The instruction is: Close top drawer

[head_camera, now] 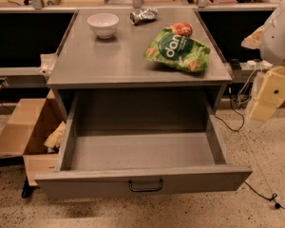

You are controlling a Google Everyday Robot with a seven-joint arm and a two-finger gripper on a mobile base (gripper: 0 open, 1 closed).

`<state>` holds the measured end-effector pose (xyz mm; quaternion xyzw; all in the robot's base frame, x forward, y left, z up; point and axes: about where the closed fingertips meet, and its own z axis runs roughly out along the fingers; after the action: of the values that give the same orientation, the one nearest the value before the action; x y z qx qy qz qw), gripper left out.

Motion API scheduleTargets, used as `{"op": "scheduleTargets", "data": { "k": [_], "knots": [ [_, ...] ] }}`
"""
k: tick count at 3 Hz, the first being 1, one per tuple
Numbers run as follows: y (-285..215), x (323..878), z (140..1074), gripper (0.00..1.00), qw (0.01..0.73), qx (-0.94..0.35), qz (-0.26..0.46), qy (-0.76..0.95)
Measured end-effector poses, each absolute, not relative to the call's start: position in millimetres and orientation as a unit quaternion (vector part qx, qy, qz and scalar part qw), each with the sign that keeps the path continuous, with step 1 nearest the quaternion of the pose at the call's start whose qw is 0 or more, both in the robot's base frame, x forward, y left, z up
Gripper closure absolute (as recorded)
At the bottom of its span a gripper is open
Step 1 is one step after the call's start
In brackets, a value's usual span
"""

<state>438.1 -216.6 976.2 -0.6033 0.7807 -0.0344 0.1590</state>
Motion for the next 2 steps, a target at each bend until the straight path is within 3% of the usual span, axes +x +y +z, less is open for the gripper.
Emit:
{"op": "scheduleTargets", "data": {
  "k": [2],
  "knots": [
    [-208,432,951,0.00,0.152,-0.626,-0.018,0.765]
  ]
}}
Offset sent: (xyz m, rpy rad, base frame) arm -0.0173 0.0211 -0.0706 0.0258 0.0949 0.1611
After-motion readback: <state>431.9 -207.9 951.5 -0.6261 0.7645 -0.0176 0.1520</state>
